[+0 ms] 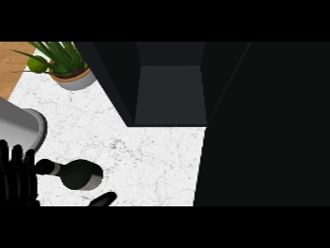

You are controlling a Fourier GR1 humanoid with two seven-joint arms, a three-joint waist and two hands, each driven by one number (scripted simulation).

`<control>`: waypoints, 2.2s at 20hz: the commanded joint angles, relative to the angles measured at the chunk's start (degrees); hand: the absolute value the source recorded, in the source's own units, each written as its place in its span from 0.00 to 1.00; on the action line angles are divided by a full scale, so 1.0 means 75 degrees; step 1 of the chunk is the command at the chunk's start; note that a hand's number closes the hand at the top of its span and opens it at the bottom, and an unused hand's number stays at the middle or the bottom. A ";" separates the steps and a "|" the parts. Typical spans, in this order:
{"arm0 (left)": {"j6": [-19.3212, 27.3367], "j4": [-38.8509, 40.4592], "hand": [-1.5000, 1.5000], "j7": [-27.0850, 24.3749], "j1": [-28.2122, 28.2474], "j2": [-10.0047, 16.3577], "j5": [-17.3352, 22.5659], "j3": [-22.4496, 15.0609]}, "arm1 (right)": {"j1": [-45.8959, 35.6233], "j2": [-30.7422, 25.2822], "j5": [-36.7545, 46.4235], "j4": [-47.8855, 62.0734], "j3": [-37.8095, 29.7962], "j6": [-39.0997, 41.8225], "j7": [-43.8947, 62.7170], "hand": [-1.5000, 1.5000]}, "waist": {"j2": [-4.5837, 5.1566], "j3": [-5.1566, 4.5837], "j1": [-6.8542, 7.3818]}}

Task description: Pick up the wine, place it into the cabinet and close the cabinet

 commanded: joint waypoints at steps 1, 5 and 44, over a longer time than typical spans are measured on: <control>0.0398 0.0594 0.00 -0.1801 0.0558 -0.0238 0.1044 -0.0221 | -0.0005 0.0035 -0.0276 -0.0699 -0.0047 -0.0114 0.0471 0.00 | -0.0012 -0.0004 0.0062; -0.0426 0.1177 0.00 -0.2894 0.0492 -0.0332 0.2614 0.0832 | 0.0002 -0.0099 -0.0470 -0.0800 -0.0422 -0.0039 0.0416 0.00 | -0.0001 0.0007 0.0035; -0.5502 0.6914 0.00 -0.7994 0.0303 -0.1883 0.5670 0.3751 | -0.0357 0.0096 0.0014 -0.0952 0.0086 -0.0249 0.0838 0.00 | 0.0014 0.0034 0.0004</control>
